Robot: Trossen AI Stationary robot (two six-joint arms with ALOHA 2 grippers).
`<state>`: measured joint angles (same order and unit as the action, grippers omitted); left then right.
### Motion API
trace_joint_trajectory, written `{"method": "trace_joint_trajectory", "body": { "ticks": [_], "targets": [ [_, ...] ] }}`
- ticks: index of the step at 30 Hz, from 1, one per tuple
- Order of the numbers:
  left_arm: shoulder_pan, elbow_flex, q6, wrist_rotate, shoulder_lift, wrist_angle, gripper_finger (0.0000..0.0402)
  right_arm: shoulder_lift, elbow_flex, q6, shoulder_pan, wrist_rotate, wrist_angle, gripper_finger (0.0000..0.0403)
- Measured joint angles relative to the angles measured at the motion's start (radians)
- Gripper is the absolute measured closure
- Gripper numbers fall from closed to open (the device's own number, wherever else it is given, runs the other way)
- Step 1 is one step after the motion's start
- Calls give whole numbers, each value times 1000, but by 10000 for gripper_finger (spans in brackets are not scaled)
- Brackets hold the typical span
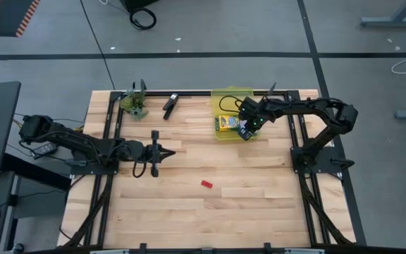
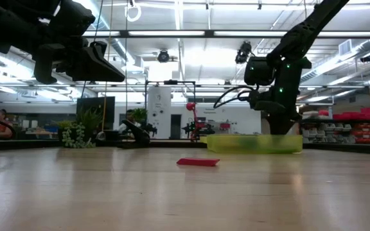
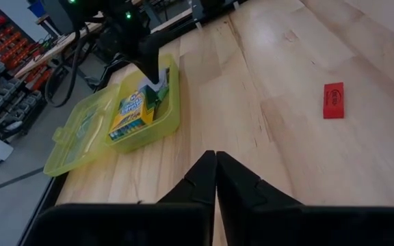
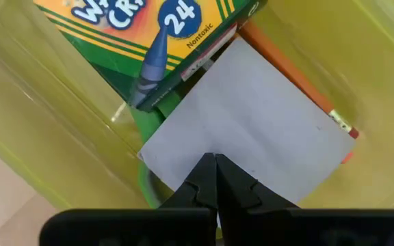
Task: Pack school essentials
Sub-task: Put the blue sticky notes into the yellow supply box, then put the red eraser into the yellow supply box
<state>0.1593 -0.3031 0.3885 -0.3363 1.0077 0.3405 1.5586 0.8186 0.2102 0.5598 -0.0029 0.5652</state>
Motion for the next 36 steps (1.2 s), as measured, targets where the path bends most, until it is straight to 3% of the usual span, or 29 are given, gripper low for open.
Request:
{"method": "trace_joint_trajectory", "body": {
  "ticks": [36],
  "targets": [
    [2,0,-40,0,-3,-18,386,3,133,25,-62,28,120,397]
  ]
}}
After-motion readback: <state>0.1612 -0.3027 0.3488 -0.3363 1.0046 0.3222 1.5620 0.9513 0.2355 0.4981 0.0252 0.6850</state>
